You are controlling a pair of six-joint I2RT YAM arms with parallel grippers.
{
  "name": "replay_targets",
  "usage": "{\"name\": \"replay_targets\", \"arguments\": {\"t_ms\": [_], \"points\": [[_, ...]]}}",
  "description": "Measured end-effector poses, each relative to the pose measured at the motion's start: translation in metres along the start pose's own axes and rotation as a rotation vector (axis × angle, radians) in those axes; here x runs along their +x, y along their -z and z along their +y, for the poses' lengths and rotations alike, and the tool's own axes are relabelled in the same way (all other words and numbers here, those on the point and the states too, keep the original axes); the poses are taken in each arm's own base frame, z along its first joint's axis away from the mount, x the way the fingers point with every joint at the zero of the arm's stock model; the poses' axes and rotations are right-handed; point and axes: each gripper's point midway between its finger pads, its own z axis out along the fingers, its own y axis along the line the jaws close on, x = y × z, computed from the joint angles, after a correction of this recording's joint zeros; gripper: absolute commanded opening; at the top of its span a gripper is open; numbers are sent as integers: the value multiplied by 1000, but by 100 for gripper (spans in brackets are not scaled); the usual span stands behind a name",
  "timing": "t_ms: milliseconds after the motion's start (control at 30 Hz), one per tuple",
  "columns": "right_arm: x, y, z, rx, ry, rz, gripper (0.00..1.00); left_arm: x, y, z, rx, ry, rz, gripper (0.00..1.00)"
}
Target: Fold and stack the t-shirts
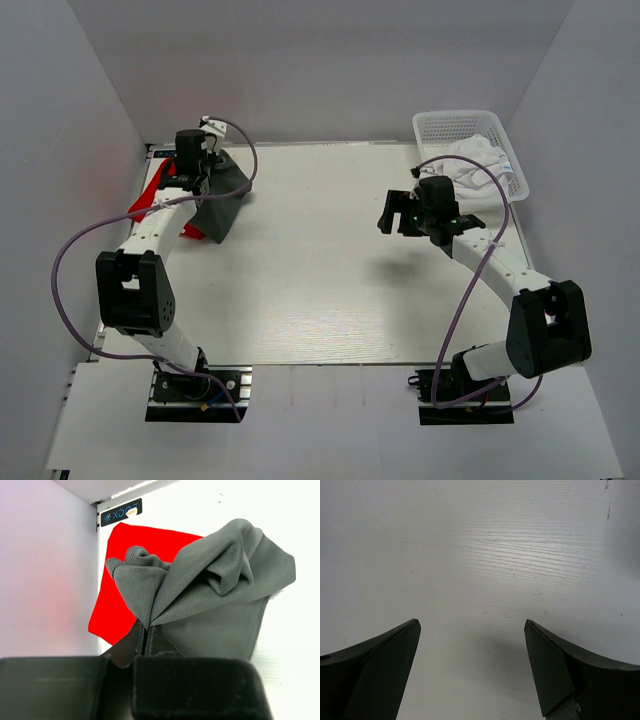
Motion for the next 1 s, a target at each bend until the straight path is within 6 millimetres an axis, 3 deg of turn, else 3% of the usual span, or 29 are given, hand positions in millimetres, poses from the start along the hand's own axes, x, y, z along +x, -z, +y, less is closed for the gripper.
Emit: {"name": "replay_targets", "arguments": {"t_ms": [200,433,567,700,867,1000], "points": [[-3,-2,-4,26,-1,6,90,4,-2,8,34,-33,7,0],[1,-3,-10,63,-4,27,90,-12,0,35,34,-4,-20,0],[4,-6,-12,72,-5,39,90,-13,-10,47,49,0,-10,0],[2,-13,-13,81,-8,52,90,9,-30,41,98,-10,43,0],[-1,-17,-14,93,-9,67,90,45,-69,32,131,-12,143,0],[-4,-18,-14,103,-9,71,90,64,-100,40,110,-1,196,0]]}}
